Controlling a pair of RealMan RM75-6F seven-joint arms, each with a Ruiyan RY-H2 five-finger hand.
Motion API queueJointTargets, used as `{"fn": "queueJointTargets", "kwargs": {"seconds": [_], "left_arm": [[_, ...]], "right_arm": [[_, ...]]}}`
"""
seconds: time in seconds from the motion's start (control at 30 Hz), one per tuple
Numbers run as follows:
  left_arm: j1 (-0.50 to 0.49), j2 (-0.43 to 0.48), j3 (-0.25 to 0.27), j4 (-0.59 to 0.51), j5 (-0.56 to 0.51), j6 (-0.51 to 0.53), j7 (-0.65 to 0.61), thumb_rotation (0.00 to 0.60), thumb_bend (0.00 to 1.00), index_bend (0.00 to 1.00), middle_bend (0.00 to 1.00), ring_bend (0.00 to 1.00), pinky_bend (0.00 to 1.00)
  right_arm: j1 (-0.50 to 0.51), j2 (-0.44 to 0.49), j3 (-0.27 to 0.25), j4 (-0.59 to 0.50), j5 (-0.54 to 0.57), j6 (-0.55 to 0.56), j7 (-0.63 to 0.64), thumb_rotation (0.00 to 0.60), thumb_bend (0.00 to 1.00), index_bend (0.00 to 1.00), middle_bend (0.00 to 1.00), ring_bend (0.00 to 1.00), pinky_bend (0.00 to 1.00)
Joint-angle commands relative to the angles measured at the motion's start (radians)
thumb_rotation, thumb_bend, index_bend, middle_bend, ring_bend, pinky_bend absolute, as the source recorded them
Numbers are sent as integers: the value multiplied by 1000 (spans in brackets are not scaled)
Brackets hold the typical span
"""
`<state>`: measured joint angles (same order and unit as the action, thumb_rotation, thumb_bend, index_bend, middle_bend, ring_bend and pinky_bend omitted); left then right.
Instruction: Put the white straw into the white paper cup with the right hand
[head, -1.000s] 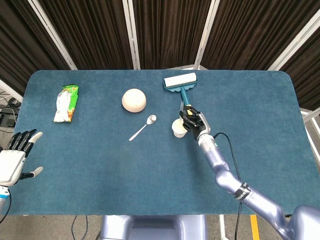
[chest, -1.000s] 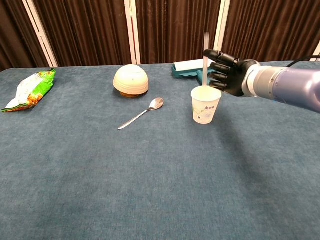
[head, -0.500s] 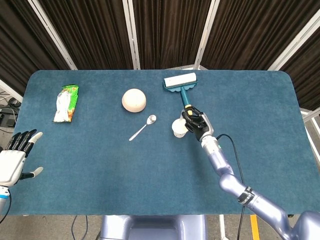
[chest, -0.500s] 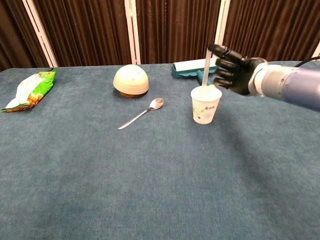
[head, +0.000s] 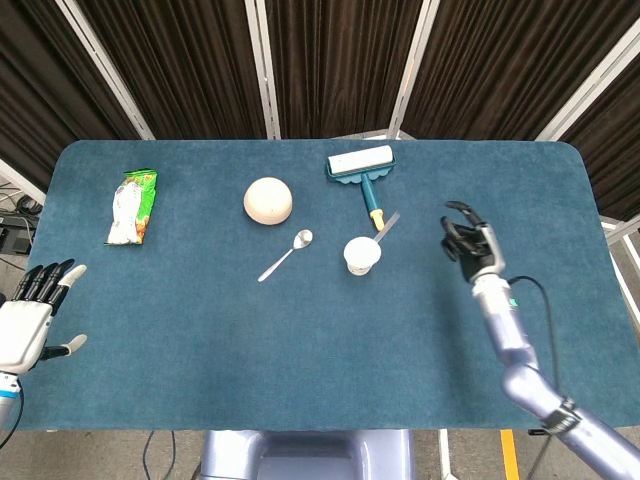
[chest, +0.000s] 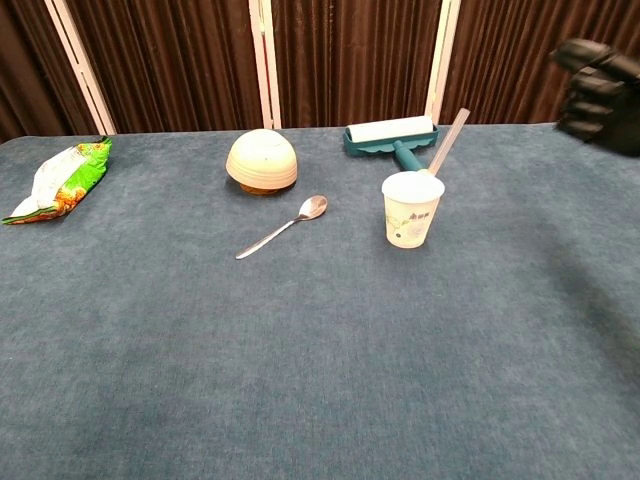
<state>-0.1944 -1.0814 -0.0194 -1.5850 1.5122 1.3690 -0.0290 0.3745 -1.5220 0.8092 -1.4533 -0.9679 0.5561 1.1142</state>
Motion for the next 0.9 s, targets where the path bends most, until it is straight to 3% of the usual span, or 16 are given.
{"fn": "queueJointTargets", "kwargs": {"seconds": [0.03, 0.17, 0.23, 0.33, 0.4, 0.53, 0.7, 0.9], "left_arm": [[0, -1, 0, 1, 0, 0, 1, 600, 192, 14, 0, 0, 0], [1, -2, 1, 3, 4, 3, 0, 600, 192, 14, 0, 0, 0], [1, -1, 1, 3, 6, 4, -1, 600, 191, 14, 0, 0, 0], [1, -2, 2, 5, 7, 5, -3, 600, 192, 14, 0, 0, 0], [1, -2, 2, 6, 7, 5, -1, 600, 192, 14, 0, 0, 0], [1, -3, 1, 5, 7, 6, 4, 600, 191, 14, 0, 0, 0], [1, -3, 0, 3, 4, 5, 5, 600, 191, 14, 0, 0, 0], [0, -1, 2, 7, 8, 4, -4, 600, 191, 14, 0, 0, 0]], "right_arm": [[-59, 89, 10, -71, -28, 40, -30, 600, 255, 399, 851, 719, 747], [-122, 212, -19, -160, -57, 85, -131, 600, 251, 364, 461, 357, 424], [-149, 264, -42, -196, -80, 90, -176, 600, 245, 287, 231, 139, 246], [-203, 353, -94, -254, -157, 88, -245, 600, 226, 179, 28, 1, 54], [-242, 400, -145, -271, -236, 114, -315, 600, 211, 132, 0, 0, 6], [-294, 433, -240, -241, -356, 203, -482, 600, 194, 64, 0, 0, 0], [-357, 371, -371, -118, -506, 491, -865, 600, 175, 12, 0, 0, 0], [-359, 330, -407, -92, -531, 648, -995, 600, 177, 10, 0, 0, 0]]}}
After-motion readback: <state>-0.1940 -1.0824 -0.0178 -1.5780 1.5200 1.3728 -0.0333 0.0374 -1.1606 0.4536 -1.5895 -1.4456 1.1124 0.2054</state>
